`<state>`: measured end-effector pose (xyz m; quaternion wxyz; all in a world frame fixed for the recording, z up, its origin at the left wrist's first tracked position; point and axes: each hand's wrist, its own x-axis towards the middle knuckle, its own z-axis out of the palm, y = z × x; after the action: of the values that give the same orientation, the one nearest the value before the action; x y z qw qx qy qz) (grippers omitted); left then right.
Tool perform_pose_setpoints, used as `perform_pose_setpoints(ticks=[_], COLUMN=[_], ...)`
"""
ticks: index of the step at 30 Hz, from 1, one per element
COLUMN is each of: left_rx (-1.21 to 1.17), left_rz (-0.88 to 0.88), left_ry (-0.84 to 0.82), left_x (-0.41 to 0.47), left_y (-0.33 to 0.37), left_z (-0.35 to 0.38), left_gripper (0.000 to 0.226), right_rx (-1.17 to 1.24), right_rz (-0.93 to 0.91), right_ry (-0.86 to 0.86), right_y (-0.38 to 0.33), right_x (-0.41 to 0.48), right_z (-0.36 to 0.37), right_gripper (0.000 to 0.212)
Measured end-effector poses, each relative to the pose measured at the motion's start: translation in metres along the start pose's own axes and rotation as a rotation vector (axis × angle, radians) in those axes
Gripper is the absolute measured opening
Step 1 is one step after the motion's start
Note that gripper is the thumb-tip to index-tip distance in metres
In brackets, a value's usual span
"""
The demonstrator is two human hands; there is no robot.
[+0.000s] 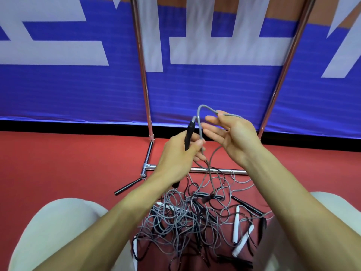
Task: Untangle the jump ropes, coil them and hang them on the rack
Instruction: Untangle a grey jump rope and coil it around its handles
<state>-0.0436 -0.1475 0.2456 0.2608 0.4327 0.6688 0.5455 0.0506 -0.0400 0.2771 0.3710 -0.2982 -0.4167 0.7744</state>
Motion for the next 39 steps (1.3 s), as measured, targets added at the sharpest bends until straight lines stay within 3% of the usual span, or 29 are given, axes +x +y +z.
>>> perform_pose_setpoints(ticks=[5, 9, 11, 13, 17, 22, 27, 32, 39], left_rx=[-0.313, -0.512, -0.586, -0.625, -0.667, -0.610, -0.330, 0.067, 0.205], left_rz=[0.019, 0.035, 0.036, 0.037, 0.031, -0.016, -0.197, -0.111, -0.096], left_ry=[0.223, 0.349, 0.397, 0.431, 0.457, 0.411, 0.158, -0.163, -0.369], left_x=[0.009, 0.015, 0.017, 0.019, 0.017, 0.016, 0.015, 0.010, 0.004], left_y=[0.013, 0.020, 0.022, 0.022, 0.022, 0.019, 0.012, 0.006, 0.006], left_z=[-0.011, -0.028, -0.039, -0.049, -0.054, -0.049, -0.041, -0.033, -0.029], left_gripper=[0.009, 0.016, 0.021, 0.024, 0.026, 0.011, 0.020, 0.022, 0.022], right_rx=[-0.396, -0.781, -0.875, -1.023, -1.232, -1.001, -0.615, -0.247, 0.298], right_rz=[0.067, 0.026, 0.021, -0.076, -0.294, -0.168, -0.102, -0.039, 0.144], right_ry=[-0.041, -0.226, -0.357, -0.463, -0.300, -0.169, -0.133, -0.068, 0.059], right_y=[0.009, 0.016, 0.020, 0.023, 0.030, 0.025, 0.010, -0.002, -0.007], right_x=[0.001, 0.001, -0.003, -0.007, -0.002, 0.003, -0.002, -0.004, -0.006], right_z=[-0.001, -0.001, -0.003, -0.004, -0.004, -0.006, -0.007, -0.005, -0.001], right_gripper=[0.023, 0.050, 0.039, 0.010, 0.021, 0.027, 0.021, 0.016, 0.018])
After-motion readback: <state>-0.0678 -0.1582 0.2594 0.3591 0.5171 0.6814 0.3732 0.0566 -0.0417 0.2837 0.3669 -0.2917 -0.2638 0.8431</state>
